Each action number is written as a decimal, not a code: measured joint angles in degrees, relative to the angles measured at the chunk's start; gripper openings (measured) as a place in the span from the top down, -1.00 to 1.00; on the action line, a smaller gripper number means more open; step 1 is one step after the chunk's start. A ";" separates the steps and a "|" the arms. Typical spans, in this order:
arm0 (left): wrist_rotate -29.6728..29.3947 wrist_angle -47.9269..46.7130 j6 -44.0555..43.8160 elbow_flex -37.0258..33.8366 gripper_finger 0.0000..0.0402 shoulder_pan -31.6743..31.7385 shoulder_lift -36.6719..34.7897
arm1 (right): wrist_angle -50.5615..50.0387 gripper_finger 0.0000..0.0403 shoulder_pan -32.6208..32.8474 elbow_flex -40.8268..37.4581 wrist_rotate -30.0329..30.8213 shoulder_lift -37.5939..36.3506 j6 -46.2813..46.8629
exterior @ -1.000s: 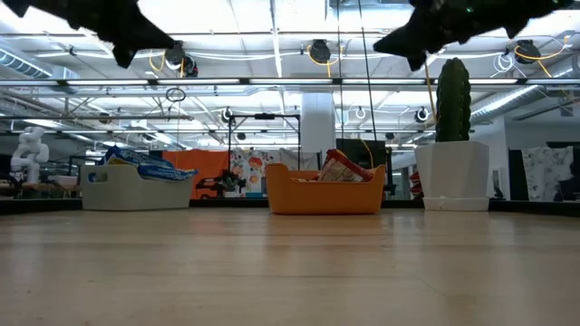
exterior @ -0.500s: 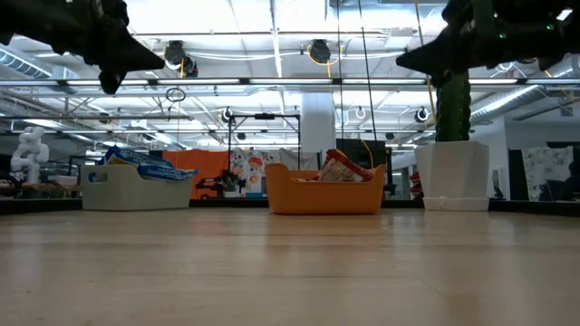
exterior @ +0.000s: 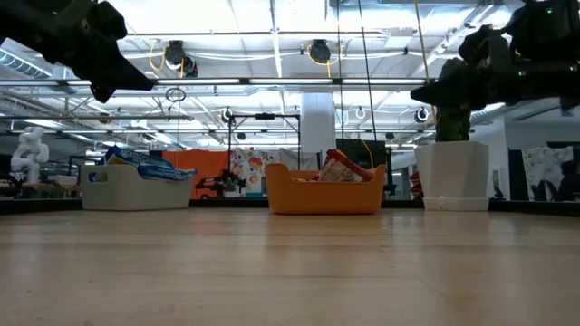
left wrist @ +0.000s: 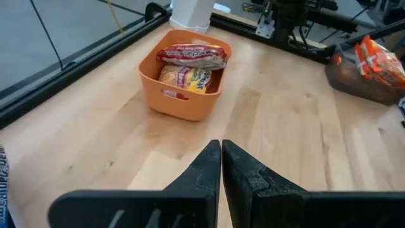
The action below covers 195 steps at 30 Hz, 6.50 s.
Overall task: Sort Maruchan noodles
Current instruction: Return to Home Position
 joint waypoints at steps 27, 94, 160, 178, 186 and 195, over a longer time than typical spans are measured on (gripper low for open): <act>1.19 8.79 0.58 -6.93 0.90 1.37 -2.33 | 5.97 1.00 -0.02 -5.97 2.84 -0.77 0.90; 3.11 4.80 4.14 -14.32 1.00 1.28 -22.97 | -16.32 1.00 20.98 -6.06 16.15 -29.88 -3.10; -4.02 23.83 9.28 -24.13 1.00 -12.69 -22.38 | -18.46 1.00 20.96 -6.06 20.81 -29.79 -6.03; -3.91 23.82 9.28 -24.13 1.00 -12.69 -22.38 | -18.46 1.00 20.96 -6.04 20.79 -29.79 -6.03; -3.89 23.80 9.28 -24.13 0.99 -12.69 -22.38 | -18.46 1.00 20.96 -6.05 20.79 -29.79 -6.01; -3.89 23.80 9.28 -24.13 0.99 -12.69 -22.38 | -18.47 1.00 20.96 -6.04 20.79 -29.79 -6.02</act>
